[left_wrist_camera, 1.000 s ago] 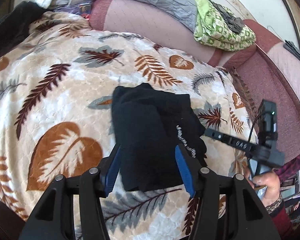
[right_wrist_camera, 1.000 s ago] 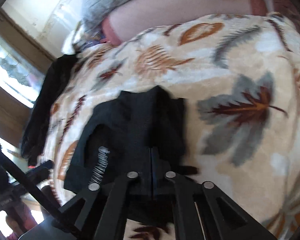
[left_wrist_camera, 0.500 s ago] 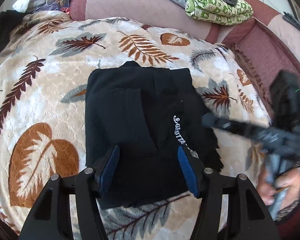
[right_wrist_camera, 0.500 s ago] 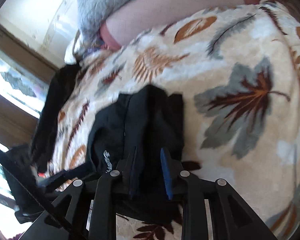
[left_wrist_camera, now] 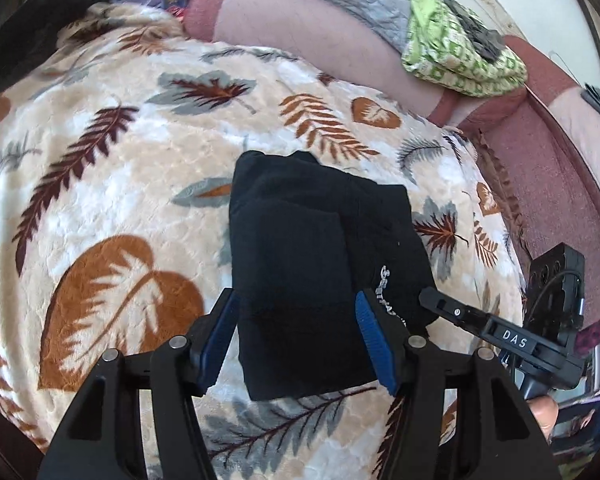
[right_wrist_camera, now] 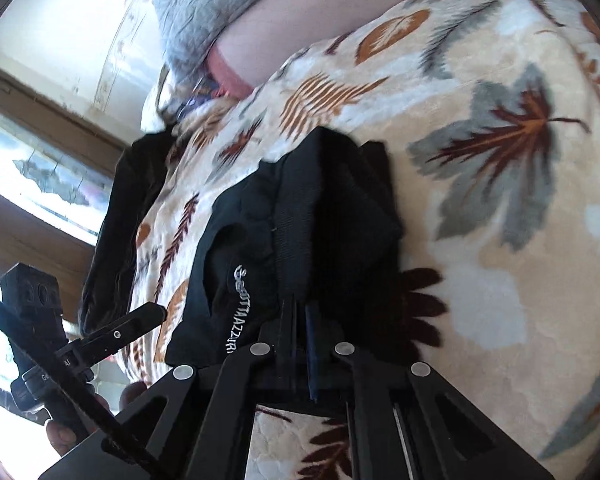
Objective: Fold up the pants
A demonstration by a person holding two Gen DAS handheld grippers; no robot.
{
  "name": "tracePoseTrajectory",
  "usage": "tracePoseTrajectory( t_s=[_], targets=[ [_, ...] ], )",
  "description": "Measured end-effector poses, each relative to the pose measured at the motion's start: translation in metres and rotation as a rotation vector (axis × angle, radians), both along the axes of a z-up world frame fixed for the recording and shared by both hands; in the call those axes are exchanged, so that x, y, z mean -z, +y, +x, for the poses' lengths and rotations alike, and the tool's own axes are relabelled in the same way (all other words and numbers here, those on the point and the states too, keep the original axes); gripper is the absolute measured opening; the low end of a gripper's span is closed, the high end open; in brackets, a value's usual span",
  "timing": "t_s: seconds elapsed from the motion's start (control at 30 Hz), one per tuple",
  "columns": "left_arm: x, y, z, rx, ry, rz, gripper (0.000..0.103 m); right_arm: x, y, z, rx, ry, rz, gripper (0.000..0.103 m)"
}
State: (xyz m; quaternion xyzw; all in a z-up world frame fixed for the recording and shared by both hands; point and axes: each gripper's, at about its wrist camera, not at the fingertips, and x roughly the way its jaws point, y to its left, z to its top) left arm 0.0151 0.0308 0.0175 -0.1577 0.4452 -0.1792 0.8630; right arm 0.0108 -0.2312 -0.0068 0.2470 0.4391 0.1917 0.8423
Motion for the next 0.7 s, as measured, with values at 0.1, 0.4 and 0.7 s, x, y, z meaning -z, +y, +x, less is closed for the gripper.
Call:
tracePoseTrajectory(
  t_s=[0.1,0.4,0.7],
  targets=[
    [0.000,-0.019,0.003,0.044,-0.028,0.036,0.059,0.003,-0.011,-0.009,0.017,0.012,-0.038,0.004],
    [0.038,-0.040,0.010,0.052,-0.039,0.140,0.061,0.023,-0.011,0.004,0.016,0.058,-0.074,0.007],
    [0.040,-0.050,-0.001,0.042,-0.105,0.206,0.067,-0.037,-0.021,0.011,0.048,-0.065,-0.087,0.016]
  ],
)
